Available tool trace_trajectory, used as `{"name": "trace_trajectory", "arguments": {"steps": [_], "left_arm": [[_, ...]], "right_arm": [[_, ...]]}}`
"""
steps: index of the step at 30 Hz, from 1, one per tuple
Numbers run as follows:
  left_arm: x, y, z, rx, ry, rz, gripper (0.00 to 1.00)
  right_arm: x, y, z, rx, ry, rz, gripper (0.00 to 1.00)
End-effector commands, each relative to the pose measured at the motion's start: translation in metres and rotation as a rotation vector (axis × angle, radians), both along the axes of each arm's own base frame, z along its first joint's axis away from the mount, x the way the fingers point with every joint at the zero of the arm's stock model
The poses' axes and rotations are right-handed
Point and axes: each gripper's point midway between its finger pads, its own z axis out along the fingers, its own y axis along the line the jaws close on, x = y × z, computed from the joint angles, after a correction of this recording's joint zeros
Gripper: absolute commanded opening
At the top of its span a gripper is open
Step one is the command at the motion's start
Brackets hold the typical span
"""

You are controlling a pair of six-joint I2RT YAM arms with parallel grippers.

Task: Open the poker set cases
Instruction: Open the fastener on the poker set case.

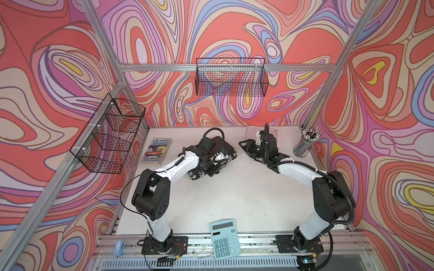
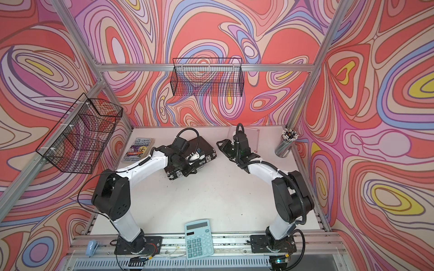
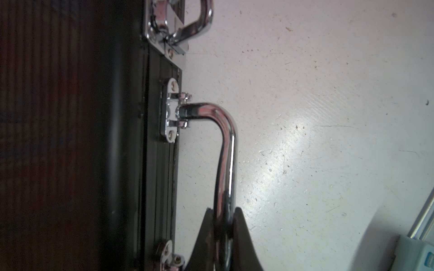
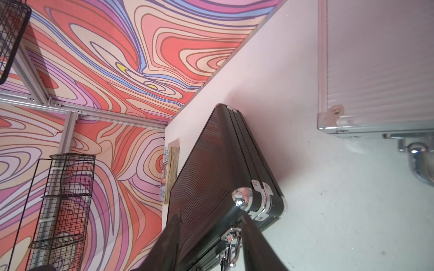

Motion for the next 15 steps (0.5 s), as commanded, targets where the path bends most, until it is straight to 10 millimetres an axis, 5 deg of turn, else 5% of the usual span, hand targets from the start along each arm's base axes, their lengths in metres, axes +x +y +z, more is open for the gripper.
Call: {"name": "trace_trajectory", "arguments": {"steps": [1, 6, 15], "left_arm": [[-0.002, -0.023, 0.022, -0.086, -0.051, -0.090, 0.00], [-0.001, -0.023, 0.024, -0.086, -0.058, -0.090, 0.00], [0.000, -0.023, 0.023, -0.086, -0.058, -0.089, 0.00]], "right_arm": [[-0.027, 0.002, -0.023, -0.080, 0.102, 0.080, 0.50], [-0.054, 0.008, -0.031, -0.078, 0.173, 0.085, 0.63], [-0.065, 0.053, -0.058, 0.001, 0.246, 0.148, 0.64]]}}
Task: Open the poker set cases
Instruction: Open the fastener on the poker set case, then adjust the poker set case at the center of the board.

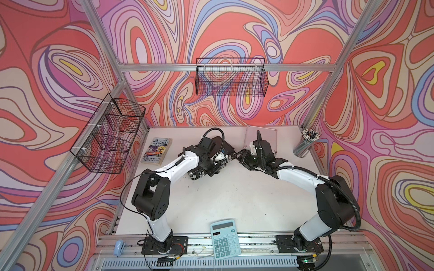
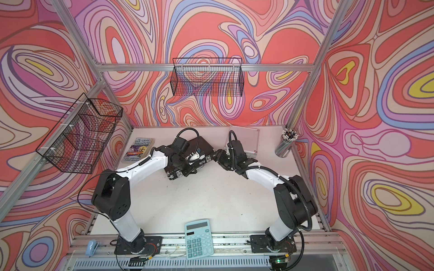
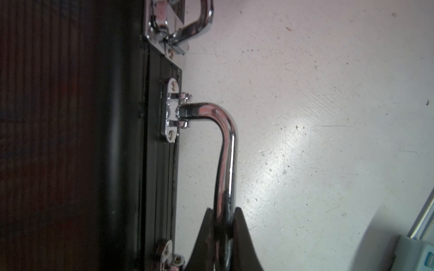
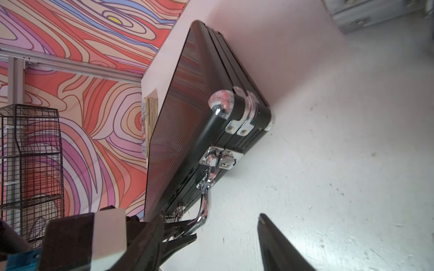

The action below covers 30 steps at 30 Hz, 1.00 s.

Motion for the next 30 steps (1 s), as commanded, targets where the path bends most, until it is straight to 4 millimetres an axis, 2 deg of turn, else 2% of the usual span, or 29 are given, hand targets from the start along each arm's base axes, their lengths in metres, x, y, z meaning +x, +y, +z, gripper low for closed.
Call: {"name": "trace_trajectory", "arguments": {"steps": [1, 4, 6, 7, 8, 16, 24, 30], "left_arm": [[0.000, -0.023, 0.023, -0.086, -0.057, -0.088, 0.00], [-0.001, -0.024, 0.024, -0.089, -0.058, -0.090, 0.00], [-0.001, -0.024, 0.024, -0.088, -0.058, -0.091, 0.00], [-0.001, -0.024, 0.024, -0.089, -0.057, -0.092, 0.00], [-0.001, -0.024, 0.024, -0.090, -0.060, -0.091, 0.00], [-0.001, -0.025, 0.024, -0.091, -0.059, -0.094, 0.00], [-0.002, -0.025, 0.025, -0.092, -0.061, -0.095, 0.00], [-0.001, -0.025, 0.028, -0.092, -0.077, -0.092, 0.00]], "right_arm": [[-0.003, 0.025, -0.015, 0.037, 0.055, 0.024, 0.63], [-0.002, 0.041, -0.022, 0.061, 0.069, 0.036, 0.61], [-0.001, 0.049, -0.018, 0.089, 0.059, 0.036, 0.59], [0.000, 0.051, -0.030, 0.084, 0.081, 0.033, 0.58], [0.002, 0.054, -0.033, 0.090, 0.082, 0.031, 0.57], [0.007, 0.070, -0.038, 0.124, 0.083, 0.033, 0.47], [0.015, 0.073, -0.038, 0.141, 0.067, 0.019, 0.26], [0.019, 0.073, -0.034, 0.147, 0.052, 0.010, 0.06]]}}
